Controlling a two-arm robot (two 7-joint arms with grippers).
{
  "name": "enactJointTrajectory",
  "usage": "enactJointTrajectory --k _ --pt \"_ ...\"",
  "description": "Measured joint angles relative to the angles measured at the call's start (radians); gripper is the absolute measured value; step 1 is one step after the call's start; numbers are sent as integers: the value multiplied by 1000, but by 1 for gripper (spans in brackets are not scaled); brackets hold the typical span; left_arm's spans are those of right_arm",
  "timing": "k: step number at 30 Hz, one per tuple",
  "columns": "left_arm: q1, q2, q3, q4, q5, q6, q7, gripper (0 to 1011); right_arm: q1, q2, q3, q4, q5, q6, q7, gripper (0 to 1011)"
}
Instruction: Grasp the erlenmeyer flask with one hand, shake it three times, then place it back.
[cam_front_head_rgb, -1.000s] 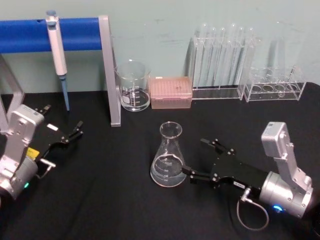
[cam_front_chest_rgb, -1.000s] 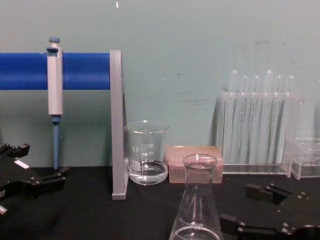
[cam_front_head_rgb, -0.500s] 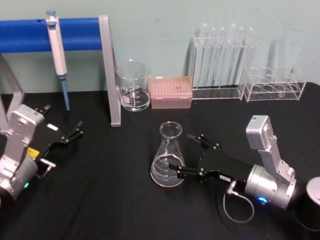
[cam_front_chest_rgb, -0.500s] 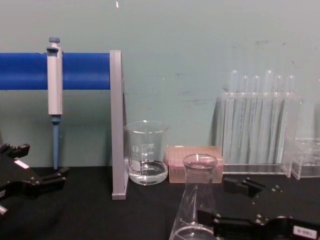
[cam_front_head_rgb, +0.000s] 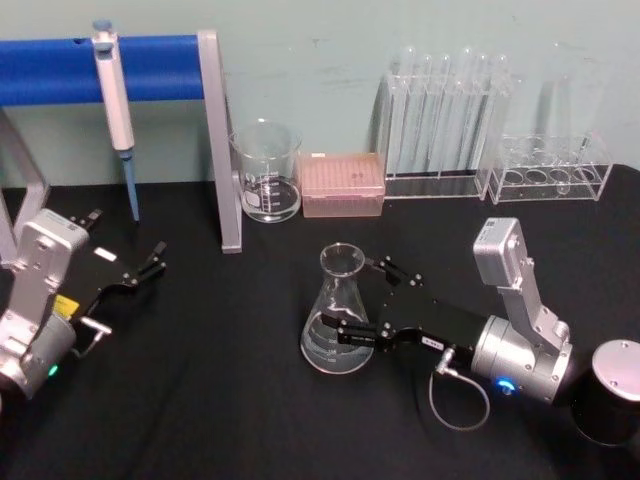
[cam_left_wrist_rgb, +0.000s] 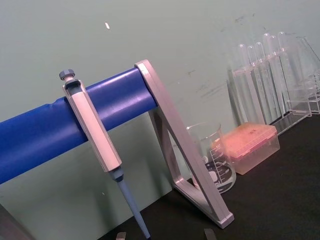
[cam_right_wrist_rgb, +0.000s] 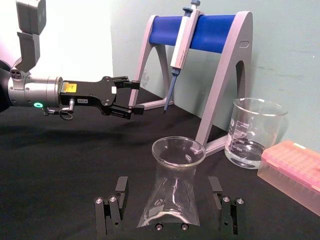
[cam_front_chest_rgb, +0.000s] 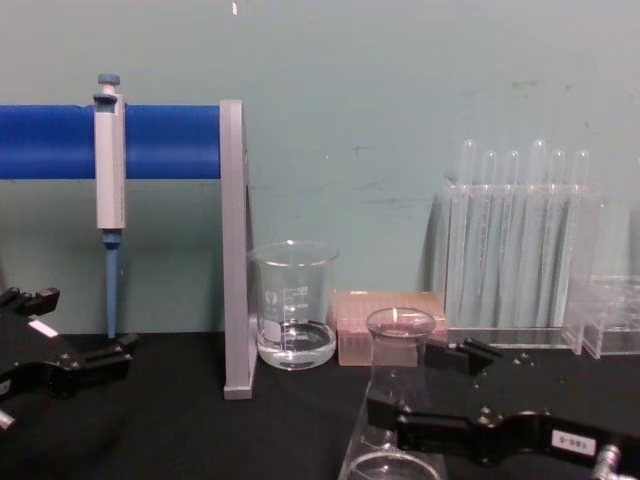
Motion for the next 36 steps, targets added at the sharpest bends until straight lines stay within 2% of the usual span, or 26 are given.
enactJointTrajectory --k 36 --pt "0 0 0 0 0 0 0 1001 51 -42 -12 64 23 -8 13 1000"
